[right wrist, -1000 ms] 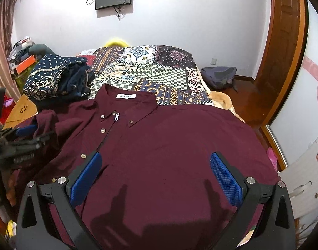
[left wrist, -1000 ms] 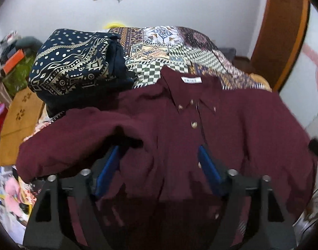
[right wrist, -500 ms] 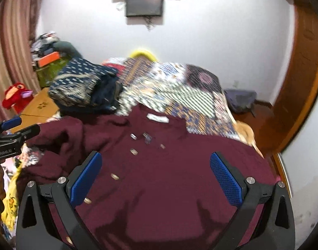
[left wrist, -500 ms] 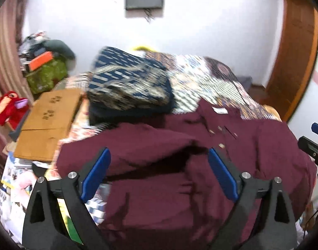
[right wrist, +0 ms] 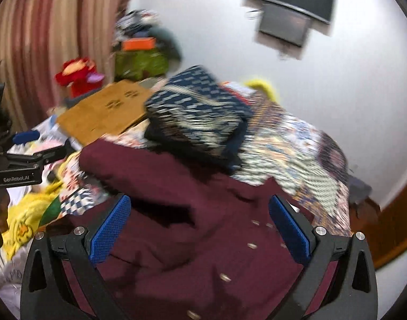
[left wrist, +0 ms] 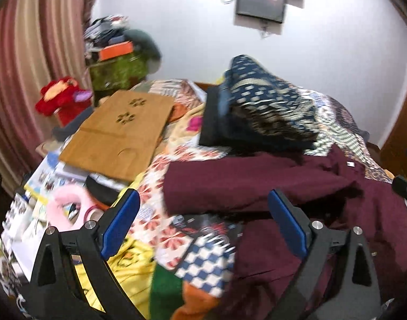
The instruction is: Fold large clothes
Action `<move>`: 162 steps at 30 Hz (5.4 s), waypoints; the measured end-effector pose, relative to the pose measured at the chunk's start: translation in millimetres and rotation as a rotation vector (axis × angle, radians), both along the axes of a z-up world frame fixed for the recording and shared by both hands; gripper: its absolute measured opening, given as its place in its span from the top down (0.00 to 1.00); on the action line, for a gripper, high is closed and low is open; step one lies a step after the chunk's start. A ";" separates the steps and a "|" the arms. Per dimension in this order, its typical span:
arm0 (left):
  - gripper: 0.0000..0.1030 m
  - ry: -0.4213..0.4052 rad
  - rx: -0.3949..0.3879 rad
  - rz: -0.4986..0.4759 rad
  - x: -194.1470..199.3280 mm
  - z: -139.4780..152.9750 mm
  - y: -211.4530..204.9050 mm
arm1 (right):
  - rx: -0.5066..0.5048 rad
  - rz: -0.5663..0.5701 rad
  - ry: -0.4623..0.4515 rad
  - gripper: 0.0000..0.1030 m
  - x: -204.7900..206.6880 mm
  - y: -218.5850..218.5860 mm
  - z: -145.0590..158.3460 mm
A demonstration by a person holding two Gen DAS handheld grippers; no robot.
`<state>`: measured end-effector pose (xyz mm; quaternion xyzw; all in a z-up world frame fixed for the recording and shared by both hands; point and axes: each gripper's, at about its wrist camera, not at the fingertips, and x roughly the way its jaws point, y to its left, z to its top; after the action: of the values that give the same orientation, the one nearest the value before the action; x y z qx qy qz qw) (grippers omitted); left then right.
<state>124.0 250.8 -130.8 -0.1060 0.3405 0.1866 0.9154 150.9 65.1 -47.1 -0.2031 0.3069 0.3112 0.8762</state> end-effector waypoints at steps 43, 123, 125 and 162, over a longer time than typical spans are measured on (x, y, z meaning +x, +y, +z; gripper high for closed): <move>0.06 0.056 -0.125 0.062 -18.0 -33.2 33.4 | 0.097 0.107 0.089 0.89 56.1 33.8 36.6; 0.06 0.212 -0.064 -0.500 114.5 -21.2 -252.8 | 0.523 -0.955 0.427 0.23 -1.4 -450.8 -76.1; 0.06 0.221 -0.072 -0.516 119.8 -23.4 -263.9 | 0.575 -0.999 0.444 0.23 -9.4 -470.7 -80.1; 0.06 0.226 -0.073 -0.480 103.5 -40.0 -256.0 | 0.780 -1.216 0.503 0.86 6.7 -534.7 -120.4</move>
<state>227.6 -5.2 -170.8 -0.0335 0.4626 -0.0376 0.8851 157.6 -469.6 -167.5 0.4025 0.4229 -0.1033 0.8053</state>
